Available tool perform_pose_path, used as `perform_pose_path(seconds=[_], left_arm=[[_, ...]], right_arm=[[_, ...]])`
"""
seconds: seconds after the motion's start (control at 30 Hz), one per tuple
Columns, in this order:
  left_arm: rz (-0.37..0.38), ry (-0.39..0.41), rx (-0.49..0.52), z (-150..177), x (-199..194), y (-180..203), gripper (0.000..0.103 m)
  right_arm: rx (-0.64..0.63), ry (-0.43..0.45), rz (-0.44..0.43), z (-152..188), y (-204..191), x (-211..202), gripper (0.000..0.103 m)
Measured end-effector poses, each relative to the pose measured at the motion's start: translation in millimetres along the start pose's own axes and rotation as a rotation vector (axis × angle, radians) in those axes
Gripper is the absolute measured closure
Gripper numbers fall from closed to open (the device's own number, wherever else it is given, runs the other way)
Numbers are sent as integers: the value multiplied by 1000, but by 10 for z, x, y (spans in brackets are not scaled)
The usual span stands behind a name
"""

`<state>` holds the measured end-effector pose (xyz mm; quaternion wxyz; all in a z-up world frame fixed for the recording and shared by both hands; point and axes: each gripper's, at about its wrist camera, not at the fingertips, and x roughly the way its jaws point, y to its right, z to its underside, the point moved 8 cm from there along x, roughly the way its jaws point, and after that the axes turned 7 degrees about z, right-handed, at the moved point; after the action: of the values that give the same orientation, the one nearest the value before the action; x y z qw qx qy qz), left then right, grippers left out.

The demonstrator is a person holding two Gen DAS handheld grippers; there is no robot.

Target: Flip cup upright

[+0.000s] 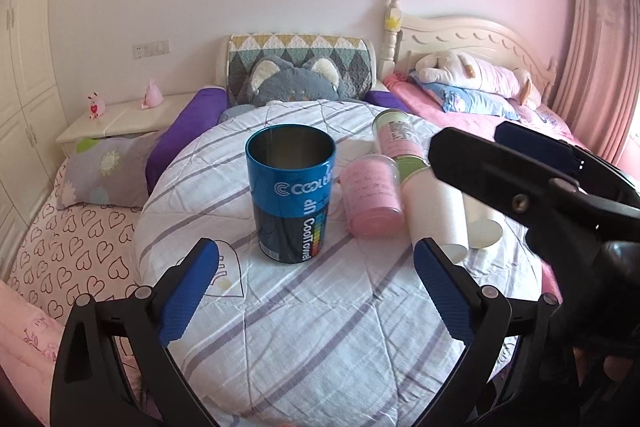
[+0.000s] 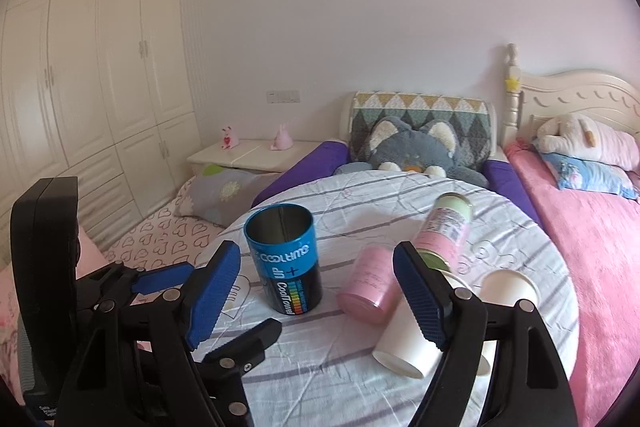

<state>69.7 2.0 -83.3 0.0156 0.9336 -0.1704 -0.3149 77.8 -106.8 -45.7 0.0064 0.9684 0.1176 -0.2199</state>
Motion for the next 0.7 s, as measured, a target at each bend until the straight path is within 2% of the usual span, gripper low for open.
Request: perform_pose_path(seconds=[0.13, 0.37, 0.57, 0.7], left_arm=[[-61, 23, 10, 19, -151, 102, 2], [-61, 48, -27, -10, -365, 213, 1], [-113, 88, -18, -62, -499, 300, 0], [-119, 100, -10, -92, -537, 343, 0]], right_arm=[[46, -8, 39, 8, 181, -199, 22], [104, 51, 167, -22, 566, -565, 17], [137, 1, 195, 140, 755, -606, 17], [149, -38, 200, 274, 824, -593, 17]])
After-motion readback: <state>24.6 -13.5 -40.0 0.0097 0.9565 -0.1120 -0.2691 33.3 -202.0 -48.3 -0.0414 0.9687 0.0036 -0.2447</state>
